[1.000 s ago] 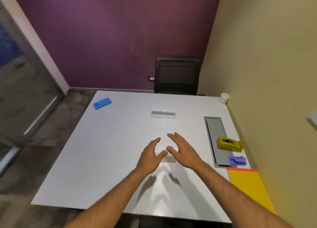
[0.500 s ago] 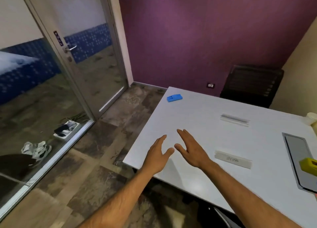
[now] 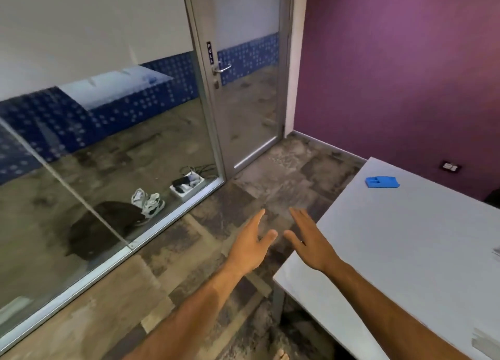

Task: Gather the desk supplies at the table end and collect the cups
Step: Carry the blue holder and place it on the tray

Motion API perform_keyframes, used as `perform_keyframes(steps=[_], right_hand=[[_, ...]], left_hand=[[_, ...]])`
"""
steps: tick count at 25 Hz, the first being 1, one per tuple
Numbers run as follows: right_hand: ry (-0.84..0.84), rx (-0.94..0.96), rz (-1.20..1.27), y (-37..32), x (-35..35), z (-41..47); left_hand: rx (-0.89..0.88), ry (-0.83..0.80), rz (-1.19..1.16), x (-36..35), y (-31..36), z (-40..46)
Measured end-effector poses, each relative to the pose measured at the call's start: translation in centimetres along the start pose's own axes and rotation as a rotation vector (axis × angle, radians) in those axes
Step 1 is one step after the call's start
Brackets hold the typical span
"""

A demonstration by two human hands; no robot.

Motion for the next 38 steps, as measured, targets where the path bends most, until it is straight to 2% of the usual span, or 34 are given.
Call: perform_keyframes(steps=[5, 9, 12, 17, 22, 29, 38], right_hand=[[-0.066, 0.151, -0.064, -5.7, -2.9, 12.1], [-0.098, 0.17, -0.107, -7.3, -3.7, 20.2], [-0.1, 0.151, -0.093, -7.1, -4.1, 26.0], [-0.016, 0.072, -0.111, -5.1, -3.2, 36.1], [0.157, -0.129, -0.093, -0.8, 0.5, 44.1], [0.387, -0.402, -0.062, 7.0, 8.3, 48.0], [0.52, -0.524, -0.046, 17.8, 19.5, 51.3]], left_hand=[[0.018, 0.108, 0.068, 8.8, -2.0, 7.9], [0.057, 0.155, 0.097, 13.6, -2.6, 14.1], [0.058, 0.112, 0.096, 15.1, -3.7, 19.6], [-0.056, 0.002, 0.089, 16.3, -3.1, 31.9], [-0.204, -0.206, 0.151, 15.1, -0.2, 44.6], [-0.281, -0.533, 0.084, 6.3, 3.9, 57.3], [-0.438, -0.642, 0.122, -5.0, 14.4, 68.8]])
Point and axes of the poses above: each hand's wrist, its own z-axis towards the middle knuckle, its own x-axis out of the back of the hand, y = z × x, the point moved 10 cm from there along z, towards the middle knuckle, and after that the axes turned 1 degree about -y, right-handed, at the moved point
